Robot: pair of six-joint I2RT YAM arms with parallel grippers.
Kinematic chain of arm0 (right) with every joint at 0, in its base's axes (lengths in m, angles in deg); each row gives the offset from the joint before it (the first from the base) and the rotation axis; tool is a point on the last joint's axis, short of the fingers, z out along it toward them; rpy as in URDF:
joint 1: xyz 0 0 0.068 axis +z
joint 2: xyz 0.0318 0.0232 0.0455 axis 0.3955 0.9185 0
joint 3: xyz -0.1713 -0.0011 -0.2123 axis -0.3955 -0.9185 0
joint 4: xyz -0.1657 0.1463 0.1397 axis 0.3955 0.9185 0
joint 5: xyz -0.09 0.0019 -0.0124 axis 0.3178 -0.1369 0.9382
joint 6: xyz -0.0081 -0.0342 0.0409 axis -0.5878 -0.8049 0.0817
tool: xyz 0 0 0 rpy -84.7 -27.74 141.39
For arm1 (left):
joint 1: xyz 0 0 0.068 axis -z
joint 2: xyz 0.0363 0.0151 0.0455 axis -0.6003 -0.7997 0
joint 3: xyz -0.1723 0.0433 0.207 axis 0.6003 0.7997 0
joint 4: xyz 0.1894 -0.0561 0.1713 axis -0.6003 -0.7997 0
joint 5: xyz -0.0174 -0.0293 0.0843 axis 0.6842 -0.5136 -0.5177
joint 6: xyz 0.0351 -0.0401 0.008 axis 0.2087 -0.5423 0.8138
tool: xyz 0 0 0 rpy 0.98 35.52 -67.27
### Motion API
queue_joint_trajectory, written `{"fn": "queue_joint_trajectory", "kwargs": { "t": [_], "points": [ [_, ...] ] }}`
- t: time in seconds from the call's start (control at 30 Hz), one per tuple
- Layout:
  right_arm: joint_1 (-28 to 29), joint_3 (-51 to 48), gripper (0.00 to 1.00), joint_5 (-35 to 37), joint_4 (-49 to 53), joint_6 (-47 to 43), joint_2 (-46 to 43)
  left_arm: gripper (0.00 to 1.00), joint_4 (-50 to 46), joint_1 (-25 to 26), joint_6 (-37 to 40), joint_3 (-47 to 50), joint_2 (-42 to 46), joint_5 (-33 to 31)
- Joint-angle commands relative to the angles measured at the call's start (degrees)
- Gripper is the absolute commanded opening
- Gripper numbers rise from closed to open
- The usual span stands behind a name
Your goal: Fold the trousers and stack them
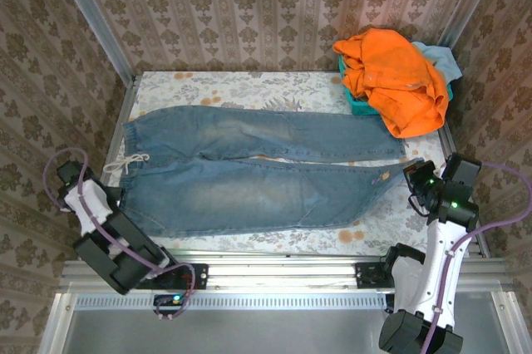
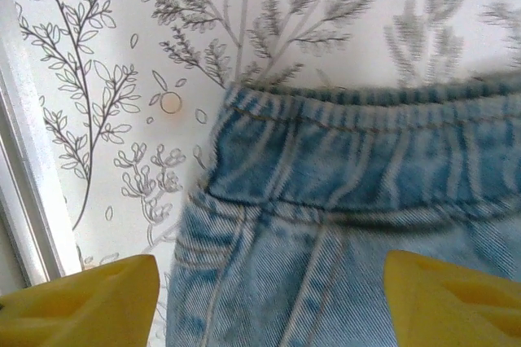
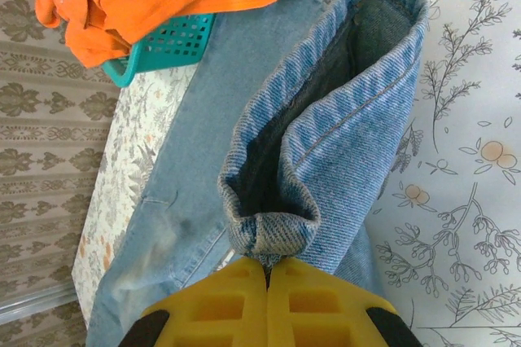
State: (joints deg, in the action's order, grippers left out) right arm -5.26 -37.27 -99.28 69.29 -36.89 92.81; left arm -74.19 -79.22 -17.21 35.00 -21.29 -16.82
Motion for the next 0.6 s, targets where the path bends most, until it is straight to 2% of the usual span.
{"fn": "queue_joint_trajectory", "kwargs": {
  "t": [0.0,0.1,0.23,0.43,0.57],
  "points": [
    [0.9,-0.1,0.00,-0.1,-1.8,-0.9,0.6,0.71,2.8,-0.6,0.6,-0.8,-5.3,-1.3],
    [1.6,-0.2,0.00,0.3,-2.6,-0.8,1.0,0.67,4.1,-1.0,0.1,-1.5,-8.4,-0.5],
    [2.1,-0.3,0.00,-0.1,-3.2,-0.8,1.9,0.64,3.5,0.4,0.2,-4.3,-10.8,-3.6],
    [2.3,-0.3,0.00,-0.4,-3.9,-0.7,3.0,0.71,2.2,1.0,1.6,-3.4,-11.2,-7.3],
    [2.3,-0.6,0.00,-1.0,-4.8,-0.4,3.6,0.70,3.6,1.6,1.5,-2.5,-13.0,-6.0]
  ]
}}
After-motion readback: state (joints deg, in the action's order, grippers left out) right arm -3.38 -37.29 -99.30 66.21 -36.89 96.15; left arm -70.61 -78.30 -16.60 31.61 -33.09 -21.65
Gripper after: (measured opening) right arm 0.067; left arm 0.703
